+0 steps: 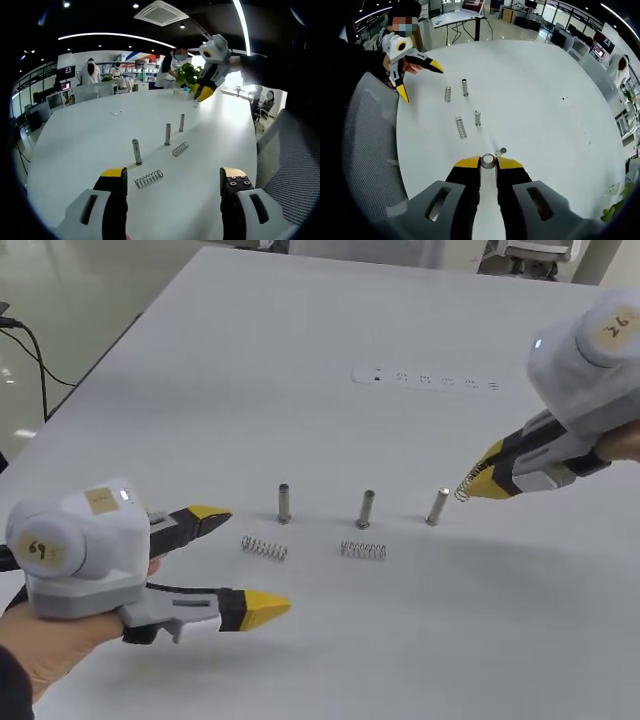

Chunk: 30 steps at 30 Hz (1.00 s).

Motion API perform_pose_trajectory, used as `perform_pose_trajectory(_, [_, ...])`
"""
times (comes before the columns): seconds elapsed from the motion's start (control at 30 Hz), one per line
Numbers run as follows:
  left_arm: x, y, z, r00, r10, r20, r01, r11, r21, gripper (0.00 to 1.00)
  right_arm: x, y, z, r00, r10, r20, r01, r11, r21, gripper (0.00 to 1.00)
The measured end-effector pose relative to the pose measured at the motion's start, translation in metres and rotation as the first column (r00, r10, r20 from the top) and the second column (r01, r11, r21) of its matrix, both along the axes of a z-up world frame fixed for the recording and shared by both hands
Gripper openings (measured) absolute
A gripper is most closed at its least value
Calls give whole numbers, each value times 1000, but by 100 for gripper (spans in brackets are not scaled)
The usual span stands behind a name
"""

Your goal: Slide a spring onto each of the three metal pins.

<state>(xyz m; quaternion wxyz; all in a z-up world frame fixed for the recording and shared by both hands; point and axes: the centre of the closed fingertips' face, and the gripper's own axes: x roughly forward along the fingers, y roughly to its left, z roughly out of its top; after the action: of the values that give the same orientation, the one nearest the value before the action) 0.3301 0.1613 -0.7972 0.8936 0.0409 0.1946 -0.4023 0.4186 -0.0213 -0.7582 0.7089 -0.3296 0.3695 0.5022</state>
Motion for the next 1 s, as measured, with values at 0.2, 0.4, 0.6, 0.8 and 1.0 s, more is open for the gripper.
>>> perform_pose_trajectory(0.2, [-1,0,-1,1000,1,-4,-1,1000,3,74,12,0,-6,1000,-2,-8,2,1000,-20,13])
perform_pose_trajectory(0.4, [0,2,-1,1000,7,-2,-7,1000,6,74,23,3,-10,1000,0,-7,0,999,-36,13])
perform_pose_trajectory(0.6, [0,3,-2,1000,8,-6,-8,1000,8,73,28,6,-17,1000,2,-16,-3,999,-40,13])
perform_pose_trajectory(0.8, [0,4,-2,1000,11,-9,-10,1000,9,73,30,5,-21,1000,0,-28,-1,999,-48,13])
perform_pose_trajectory(1.0, [1,5,-3,1000,11,-11,-11,1000,10,73,32,6,-24,999,1,-35,-3,999,-51,13])
